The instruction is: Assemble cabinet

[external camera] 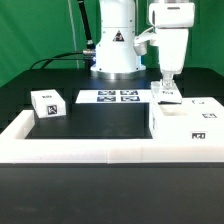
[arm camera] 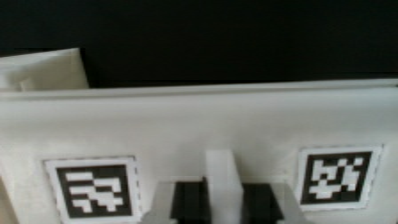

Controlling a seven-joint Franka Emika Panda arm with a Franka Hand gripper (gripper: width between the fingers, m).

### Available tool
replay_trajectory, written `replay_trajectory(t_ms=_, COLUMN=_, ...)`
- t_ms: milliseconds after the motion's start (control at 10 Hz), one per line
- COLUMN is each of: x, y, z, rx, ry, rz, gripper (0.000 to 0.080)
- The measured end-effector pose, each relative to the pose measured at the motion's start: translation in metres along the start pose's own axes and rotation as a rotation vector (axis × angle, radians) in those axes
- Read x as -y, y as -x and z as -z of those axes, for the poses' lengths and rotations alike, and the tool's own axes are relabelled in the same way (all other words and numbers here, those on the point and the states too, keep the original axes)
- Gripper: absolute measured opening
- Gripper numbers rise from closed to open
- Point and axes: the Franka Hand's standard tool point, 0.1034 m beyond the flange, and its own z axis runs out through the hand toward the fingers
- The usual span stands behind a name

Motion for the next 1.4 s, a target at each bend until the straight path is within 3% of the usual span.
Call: replay_trajectory(t_ms=1400, x=0.0048, y=-0.0002, z=-0.0012, rx=-0.015, ry=0.023, rz=-0.001, gripper=0.0068)
